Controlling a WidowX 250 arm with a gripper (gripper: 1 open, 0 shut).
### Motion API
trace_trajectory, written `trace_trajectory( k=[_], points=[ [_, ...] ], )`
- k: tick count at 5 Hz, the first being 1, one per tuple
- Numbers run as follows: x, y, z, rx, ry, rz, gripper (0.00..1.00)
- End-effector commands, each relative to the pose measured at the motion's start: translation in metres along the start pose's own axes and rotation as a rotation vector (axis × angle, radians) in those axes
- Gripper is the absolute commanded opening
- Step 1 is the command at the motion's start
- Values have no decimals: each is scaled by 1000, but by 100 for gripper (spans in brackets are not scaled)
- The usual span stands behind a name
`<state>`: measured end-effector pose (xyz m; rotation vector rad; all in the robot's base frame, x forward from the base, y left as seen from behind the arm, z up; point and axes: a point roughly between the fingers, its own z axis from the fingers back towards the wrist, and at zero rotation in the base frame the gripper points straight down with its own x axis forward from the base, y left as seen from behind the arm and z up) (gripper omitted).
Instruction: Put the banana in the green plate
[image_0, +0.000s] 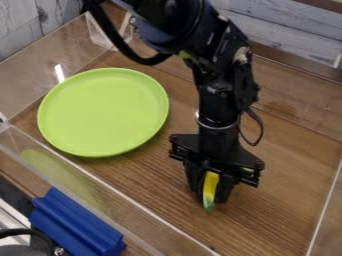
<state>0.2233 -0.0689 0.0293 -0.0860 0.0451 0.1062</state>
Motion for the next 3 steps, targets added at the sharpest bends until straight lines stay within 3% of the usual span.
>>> trace_trajectory(
  k=[1,3],
  points=[
    [8,-3,17,-4,-39,-14,0],
    [5,-1,28,15,-17,-24,0]
  ],
)
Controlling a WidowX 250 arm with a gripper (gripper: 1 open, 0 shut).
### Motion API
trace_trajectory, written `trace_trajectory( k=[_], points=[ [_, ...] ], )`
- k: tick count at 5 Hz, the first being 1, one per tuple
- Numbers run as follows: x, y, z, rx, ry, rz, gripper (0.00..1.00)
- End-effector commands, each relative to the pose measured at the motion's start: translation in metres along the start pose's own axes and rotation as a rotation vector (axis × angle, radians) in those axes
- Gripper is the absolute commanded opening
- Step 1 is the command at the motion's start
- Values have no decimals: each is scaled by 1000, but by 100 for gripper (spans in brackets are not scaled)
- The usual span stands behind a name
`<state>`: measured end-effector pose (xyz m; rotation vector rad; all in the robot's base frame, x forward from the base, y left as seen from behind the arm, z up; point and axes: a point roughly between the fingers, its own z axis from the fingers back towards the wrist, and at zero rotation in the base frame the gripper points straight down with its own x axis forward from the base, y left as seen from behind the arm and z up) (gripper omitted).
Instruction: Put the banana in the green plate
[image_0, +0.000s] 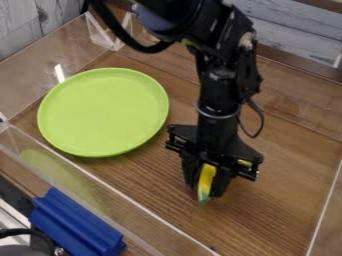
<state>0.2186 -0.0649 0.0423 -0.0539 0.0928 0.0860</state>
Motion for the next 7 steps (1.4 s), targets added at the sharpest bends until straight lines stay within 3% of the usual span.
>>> trace_trajectory(
  k=[1,7],
  points=[
    [8,-2,20,-15,-58,-9,0],
    [2,8,31,-9,-40,-3,0]
  ],
)
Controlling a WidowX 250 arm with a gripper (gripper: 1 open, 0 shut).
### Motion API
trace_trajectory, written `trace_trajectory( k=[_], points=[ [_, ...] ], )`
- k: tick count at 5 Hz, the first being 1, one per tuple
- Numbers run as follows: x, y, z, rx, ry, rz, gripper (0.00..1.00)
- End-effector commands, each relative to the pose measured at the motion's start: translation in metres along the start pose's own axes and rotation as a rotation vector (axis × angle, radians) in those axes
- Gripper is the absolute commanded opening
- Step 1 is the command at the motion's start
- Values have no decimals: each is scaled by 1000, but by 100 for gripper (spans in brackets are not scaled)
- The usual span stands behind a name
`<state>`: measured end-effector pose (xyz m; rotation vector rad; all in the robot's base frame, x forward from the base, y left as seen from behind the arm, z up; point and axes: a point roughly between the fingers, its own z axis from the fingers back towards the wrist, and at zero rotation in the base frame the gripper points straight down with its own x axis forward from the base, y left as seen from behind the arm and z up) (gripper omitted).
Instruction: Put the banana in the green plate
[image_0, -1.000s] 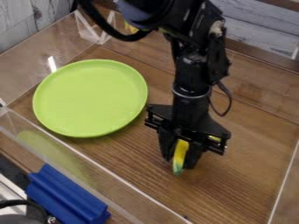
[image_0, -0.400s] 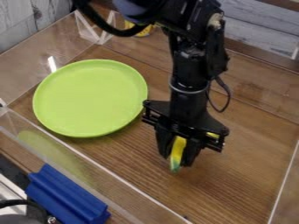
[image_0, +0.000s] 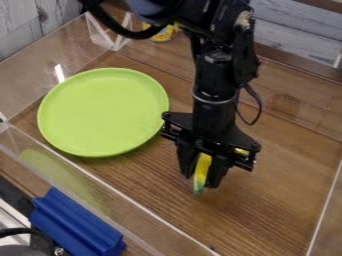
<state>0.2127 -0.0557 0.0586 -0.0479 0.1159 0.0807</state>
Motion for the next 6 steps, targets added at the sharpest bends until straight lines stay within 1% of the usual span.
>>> trace_trajectory(
  k=[1,6],
  points=[
    [7,1,16,-15,-62,2,0],
    [3,11,21,-19,-59,-4,0]
  ],
)
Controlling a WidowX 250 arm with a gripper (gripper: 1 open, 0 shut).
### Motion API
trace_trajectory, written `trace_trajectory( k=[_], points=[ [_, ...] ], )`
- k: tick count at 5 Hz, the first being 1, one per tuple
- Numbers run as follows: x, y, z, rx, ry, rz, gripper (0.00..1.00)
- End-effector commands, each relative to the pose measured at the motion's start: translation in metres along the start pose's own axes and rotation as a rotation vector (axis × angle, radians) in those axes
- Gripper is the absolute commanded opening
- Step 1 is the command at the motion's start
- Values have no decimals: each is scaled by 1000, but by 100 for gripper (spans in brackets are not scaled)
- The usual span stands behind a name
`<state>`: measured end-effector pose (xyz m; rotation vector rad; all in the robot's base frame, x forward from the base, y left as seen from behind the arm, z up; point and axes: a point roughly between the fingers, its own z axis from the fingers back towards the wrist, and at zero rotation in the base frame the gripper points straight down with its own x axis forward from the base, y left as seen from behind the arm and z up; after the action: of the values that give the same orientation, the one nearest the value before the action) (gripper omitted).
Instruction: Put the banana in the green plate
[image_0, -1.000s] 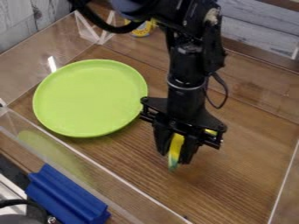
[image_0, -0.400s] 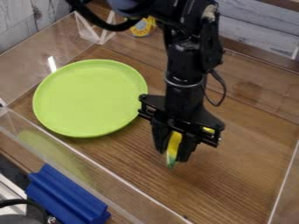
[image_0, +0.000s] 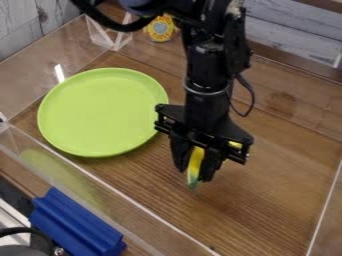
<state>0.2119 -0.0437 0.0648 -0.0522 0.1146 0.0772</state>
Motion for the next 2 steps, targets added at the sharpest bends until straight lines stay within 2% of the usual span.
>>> trace_trajectory(
  k=[1,2],
  points=[
    [4,1,15,-15,-57,-3,0],
    [3,4,16,-18,-58,3,0]
  ],
)
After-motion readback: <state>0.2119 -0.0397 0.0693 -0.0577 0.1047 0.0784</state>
